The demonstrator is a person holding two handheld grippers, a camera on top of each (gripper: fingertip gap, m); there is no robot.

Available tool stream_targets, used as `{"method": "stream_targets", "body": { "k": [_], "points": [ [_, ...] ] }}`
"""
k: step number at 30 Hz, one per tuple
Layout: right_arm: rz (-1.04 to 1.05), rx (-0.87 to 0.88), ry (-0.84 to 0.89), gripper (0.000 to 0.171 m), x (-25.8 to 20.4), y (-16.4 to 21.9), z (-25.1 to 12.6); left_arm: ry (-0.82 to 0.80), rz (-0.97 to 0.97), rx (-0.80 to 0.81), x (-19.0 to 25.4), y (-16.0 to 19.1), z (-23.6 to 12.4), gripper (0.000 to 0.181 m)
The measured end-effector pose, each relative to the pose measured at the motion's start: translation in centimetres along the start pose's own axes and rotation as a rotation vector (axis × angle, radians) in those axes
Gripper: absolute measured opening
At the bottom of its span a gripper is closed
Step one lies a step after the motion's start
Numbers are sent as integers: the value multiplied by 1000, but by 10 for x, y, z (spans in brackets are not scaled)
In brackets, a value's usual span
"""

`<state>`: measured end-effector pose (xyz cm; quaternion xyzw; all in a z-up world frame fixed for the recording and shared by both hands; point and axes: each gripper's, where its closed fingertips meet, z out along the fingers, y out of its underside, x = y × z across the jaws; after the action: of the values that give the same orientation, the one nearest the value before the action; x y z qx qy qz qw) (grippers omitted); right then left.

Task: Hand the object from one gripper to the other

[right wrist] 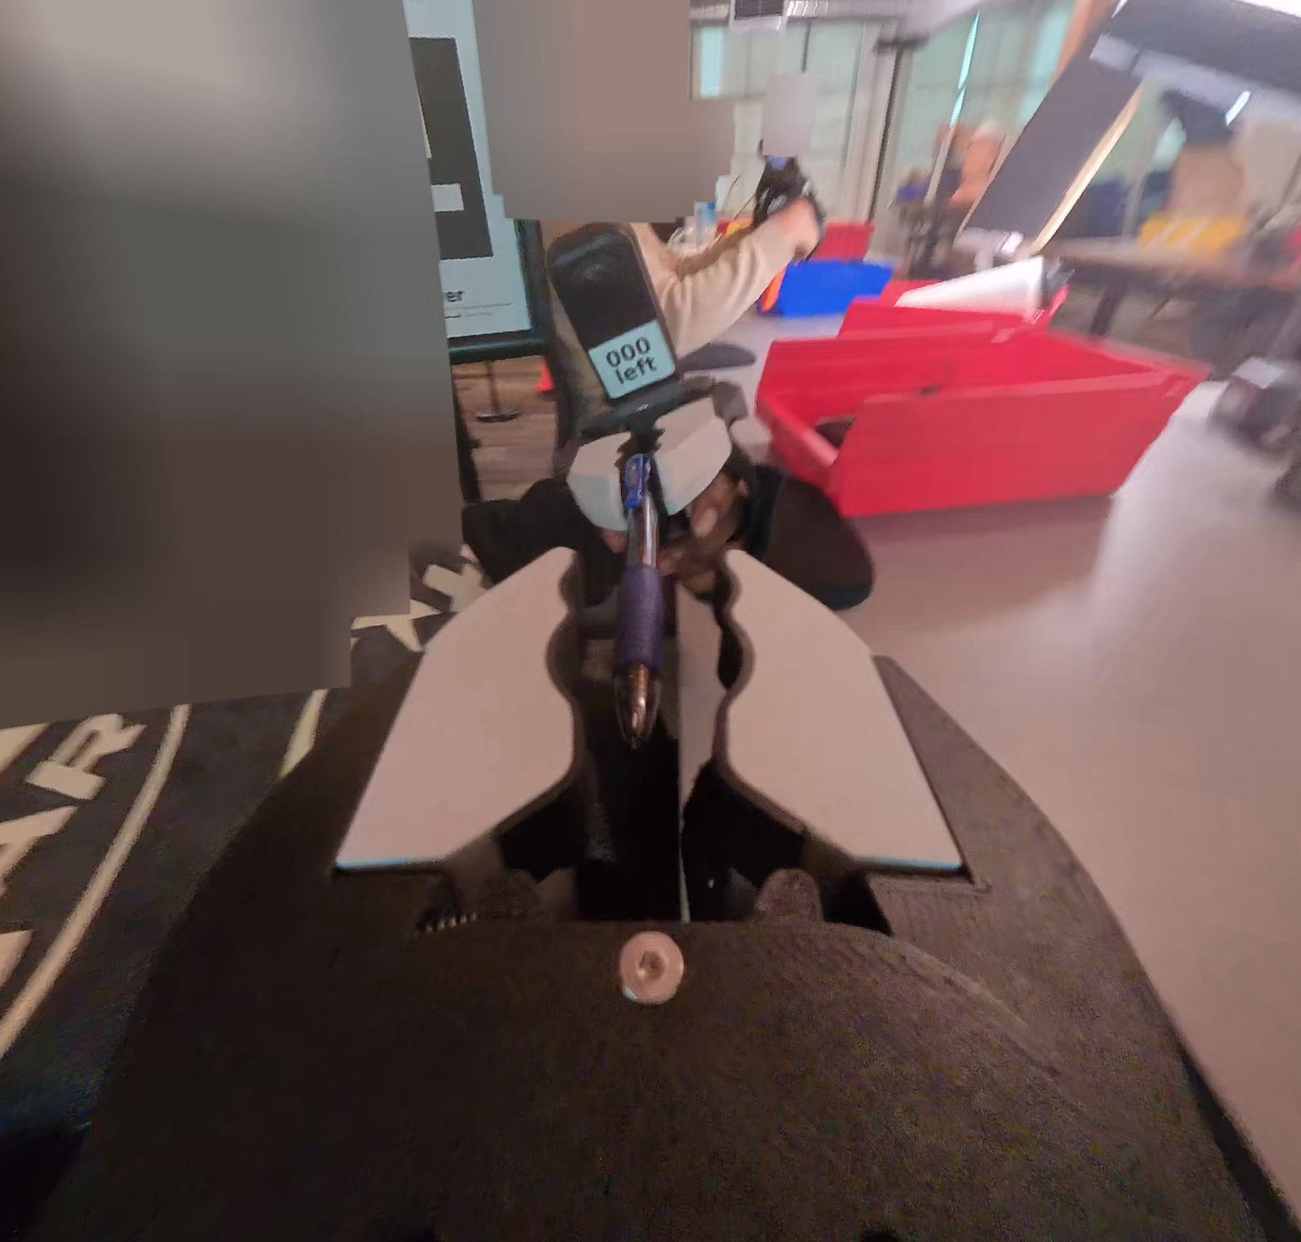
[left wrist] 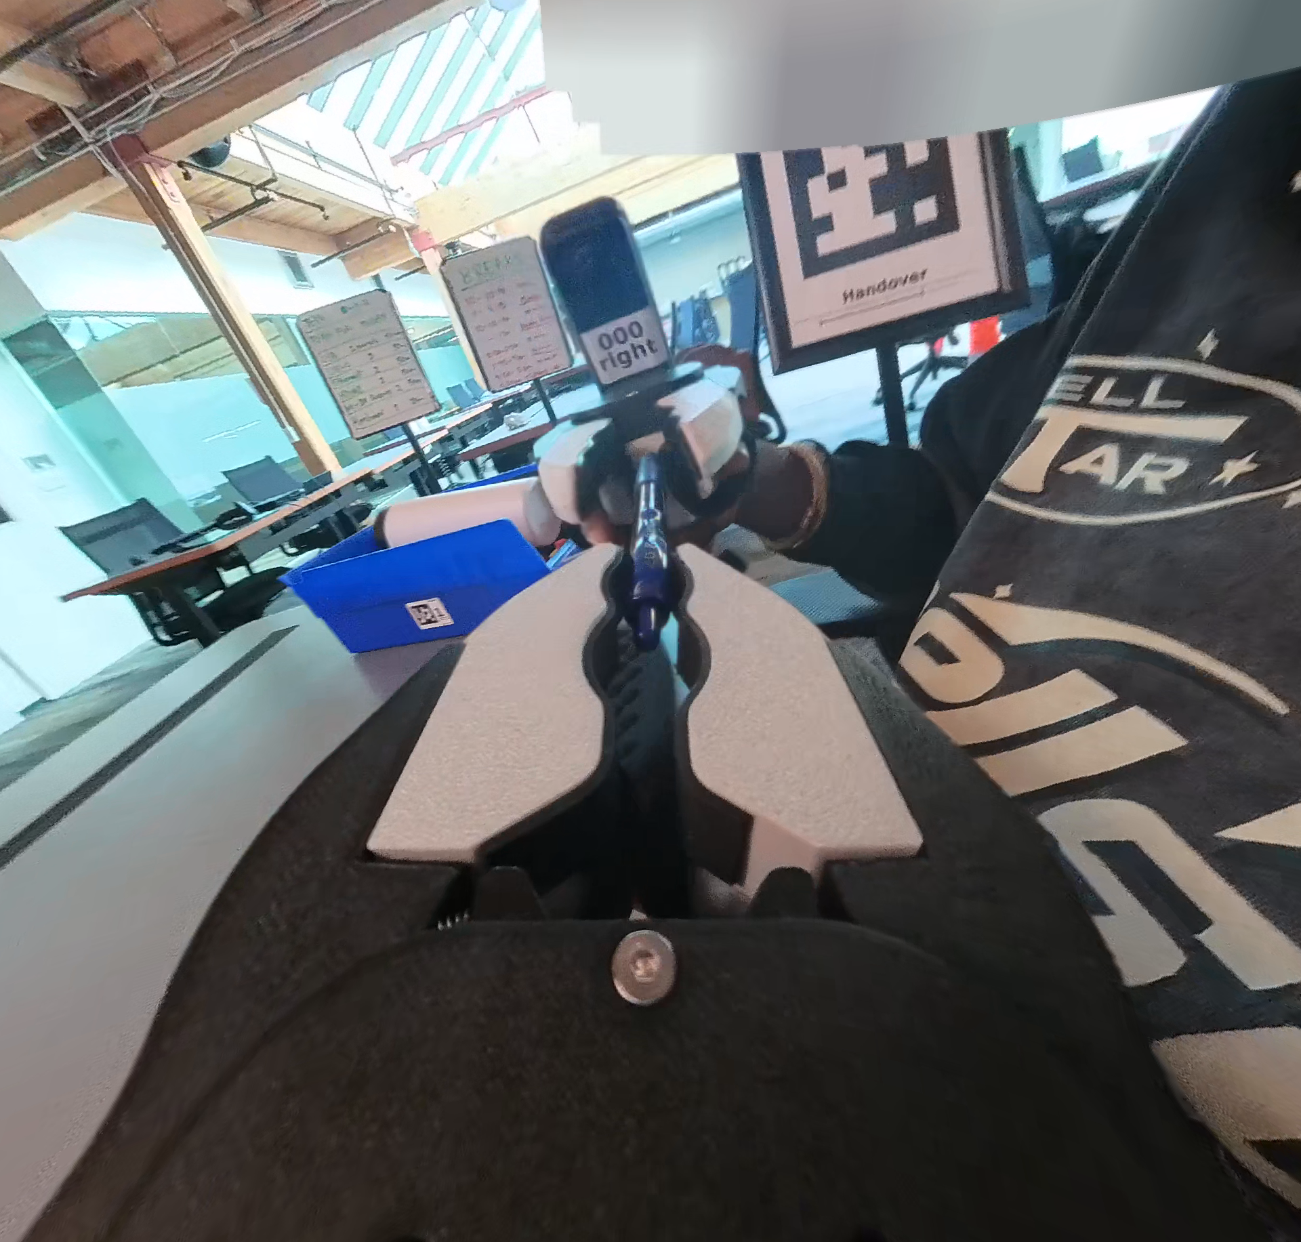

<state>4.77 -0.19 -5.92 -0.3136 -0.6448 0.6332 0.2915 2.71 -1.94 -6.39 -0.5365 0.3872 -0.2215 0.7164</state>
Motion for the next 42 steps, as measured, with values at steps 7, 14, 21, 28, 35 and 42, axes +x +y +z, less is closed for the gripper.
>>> {"method": "stream_targets", "body": {
  "k": [7,14,21,28,35,42],
  "points": [
    [-415,-51,116,30,-6,-1,2,33,-91,60,0,-7,-3,11],
    [-421,-71,114,12,-6,-2,-1,-9,-76,93,-3,-7,0,16],
    [-428,-93,376,12,30,-25,-44,-348,-122,272,-61,-11,-23,91],
    [-345,25,1075,12,100,-68,-206,-621,-66,233,-105,15,-53,87],
    [-139,-9,1449,12,141,-24,-315,-631,-52,201,-108,25,-53,79],
    [-25,-313,1580,12,167,33,-328,-617,-83,191,-108,30,-51,79]
  ]
}}
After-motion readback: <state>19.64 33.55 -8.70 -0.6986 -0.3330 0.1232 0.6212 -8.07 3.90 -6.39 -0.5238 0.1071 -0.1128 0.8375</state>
